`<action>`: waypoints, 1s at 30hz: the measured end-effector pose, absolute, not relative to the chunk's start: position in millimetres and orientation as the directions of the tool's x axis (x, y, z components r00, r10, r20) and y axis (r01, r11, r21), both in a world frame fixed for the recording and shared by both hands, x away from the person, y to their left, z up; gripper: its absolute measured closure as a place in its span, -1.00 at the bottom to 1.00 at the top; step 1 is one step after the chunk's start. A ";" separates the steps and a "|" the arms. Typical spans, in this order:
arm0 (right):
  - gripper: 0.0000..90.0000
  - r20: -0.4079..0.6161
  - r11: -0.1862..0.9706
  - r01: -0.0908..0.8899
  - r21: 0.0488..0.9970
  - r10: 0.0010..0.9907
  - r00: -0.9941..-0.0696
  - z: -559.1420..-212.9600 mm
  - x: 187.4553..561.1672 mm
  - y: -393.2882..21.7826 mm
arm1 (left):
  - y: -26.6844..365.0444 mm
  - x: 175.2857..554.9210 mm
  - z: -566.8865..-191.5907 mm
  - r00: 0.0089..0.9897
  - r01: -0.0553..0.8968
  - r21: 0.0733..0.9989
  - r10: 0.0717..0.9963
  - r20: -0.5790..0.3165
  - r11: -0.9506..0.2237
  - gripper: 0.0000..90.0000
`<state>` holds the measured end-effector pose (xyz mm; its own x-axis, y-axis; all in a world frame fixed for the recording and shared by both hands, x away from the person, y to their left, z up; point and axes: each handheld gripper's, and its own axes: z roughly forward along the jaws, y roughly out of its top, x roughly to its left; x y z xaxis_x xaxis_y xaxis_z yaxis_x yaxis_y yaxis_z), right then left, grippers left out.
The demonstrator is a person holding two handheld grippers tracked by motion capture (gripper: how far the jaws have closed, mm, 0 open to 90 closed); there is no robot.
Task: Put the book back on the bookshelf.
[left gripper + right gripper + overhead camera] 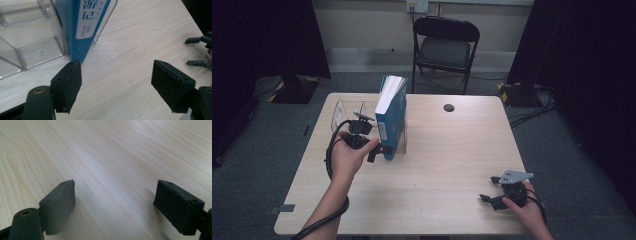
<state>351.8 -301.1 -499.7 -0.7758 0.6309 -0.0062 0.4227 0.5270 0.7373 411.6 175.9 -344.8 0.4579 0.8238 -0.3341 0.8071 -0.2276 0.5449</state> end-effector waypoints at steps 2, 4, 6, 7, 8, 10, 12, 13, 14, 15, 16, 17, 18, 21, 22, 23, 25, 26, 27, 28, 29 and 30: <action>-0.64 -0.006 0.527 0.423 0.737 0.631 -0.776 -499.7 351.8 -301.1 | 176.5 411.1 -348.1 0.461 0.810 0.537 0.821 -0.336 -0.235 -0.46; -0.64 -0.005 0.528 0.422 0.737 0.629 -0.777 -499.6 351.8 -301.2 | 177.1 410.3 -352.0 0.463 0.813 0.531 0.819 -0.341 -0.239 -0.47; -0.64 -0.006 0.528 0.422 0.737 0.629 -0.777 -499.6 351.8 -301.2 | 177.6 409.3 -356.2 0.464 0.815 0.528 0.815 -0.347 -0.239 -0.47; -0.64 -0.006 0.528 0.422 0.737 0.629 -0.777 -499.6 351.8 -301.2 | 178.1 408.8 -358.6 0.467 0.815 0.527 0.810 -0.354 -0.239 -0.47; -0.64 -0.006 0.528 0.422 0.737 0.629 -0.777 -499.6 351.8 -301.2 | 178.4 408.3 -361.8 0.466 0.816 0.526 0.811 -0.352 -0.241 -0.49; -0.64 -0.006 0.528 0.422 0.737 0.629 -0.777 -499.6 351.8 -301.2 | 179.6 407.5 -365.4 0.464 0.819 0.521 0.812 -0.355 -0.240 -0.48; -0.64 -0.006 0.528 0.422 0.737 0.629 -0.777 -499.6 351.8 -301.2 | 180.7 406.6 -370.2 0.462 0.822 0.518 0.809 -0.365 -0.236 -0.48; -0.64 -0.006 0.528 0.422 0.737 0.629 -0.777 -499.6 351.8 -301.2 | 181.1 406.2 -371.7 0.458 0.824 0.518 0.808 -0.369 -0.231 -0.48; -0.64 -0.006 0.528 0.422 0.737 0.629 -0.777 -499.6 351.8 -301.2 | 181.7 405.6 -373.7 0.458 0.822 0.520 0.810 -0.365 -0.230 -0.48; -0.64 -0.006 0.528 0.422 0.737 0.629 -0.777 -499.6 351.8 -301.2 | 181.9 405.0 -375.7 0.460 0.823 0.520 0.807 -0.370 -0.231 -0.48; -0.64 -0.006 0.528 0.422 0.737 0.629 -0.777 -499.6 351.8 -301.2 | 181.7 404.4 -379.2 0.459 0.826 0.513 0.807 -0.373 -0.233 -0.48; -0.64 -0.006 0.528 0.422 0.737 0.629 -0.777 -499.6 351.8 -301.2 | 181.7 404.1 -380.7 0.460 0.826 0.511 0.808 -0.369 -0.237 -0.49; -0.64 -0.006 0.528 0.422 0.737 0.629 -0.777 -499.6 351.8 -301.2 | 181.6 403.7 -383.0 0.463 0.826 0.509 0.806 -0.369 -0.241 -0.49; -0.64 -0.006 0.528 0.422 0.737 0.629 -0.777 -499.6 351.8 -301.2 | 181.4 402.8 -388.3 0.460 0.830 0.504 0.804 -0.377 -0.238 -0.49; -0.64 -0.006 0.528 0.422 0.737 0.629 -0.777 -499.6 351.8 -301.2 | 180.9 402.2 -391.3 0.461 0.830 0.504 0.805 -0.375 -0.240 -0.49; -0.64 -0.006 0.528 0.422 0.737 0.629 -0.777 -499.6 351.8 -301.2 | 180.1 401.7 -393.3 0.459 0.831 0.502 0.806 -0.374 -0.240 -0.48; -0.64 -0.006 0.528 0.422 0.737 0.629 -0.777 -499.6 351.8 -301.2 | 178.5 400.1 -397.8 0.469 0.830 0.499 0.798 -0.379 -0.251 -0.48; -0.64 -0.006 0.528 0.422 0.737 0.629 -0.777 -499.6 351.8 -301.2 | 177.7 399.5 -399.1 0.468 0.829 0.499 0.801 -0.373 -0.252 -0.48; -0.64 -0.006 0.528 0.422 0.737 0.629 -0.777 -499.6 351.8 -301.2 | 177.0 399.1 -400.9 0.473 0.828 0.496 0.799 -0.370 -0.260 -0.47; -0.64 -0.006 0.528 0.422 0.737 0.629 -0.777 -499.6 351.8 -301.2 | 176.7 398.8 -402.6 0.474 0.828 0.497 0.798 -0.373 -0.260 -0.47; -0.64 -0.006 0.528 0.422 0.737 0.629 -0.777 -499.6 351.8 -301.2 | 176.4 398.4 -404.9 0.474 0.829 0.496 0.798 -0.373 -0.260 -0.47; -0.64 -0.006 0.528 0.422 0.737 0.629 -0.777 -499.6 351.8 -301.2 | 175.9 398.1 -406.1 0.471 0.830 0.494 0.800 -0.372 -0.259 -0.47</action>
<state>351.8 -301.2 -499.6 -0.7771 0.6293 -0.0061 0.4219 0.5281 0.7369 398.1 175.9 -406.1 0.4710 0.7997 -0.3723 0.8300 -0.2588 0.4941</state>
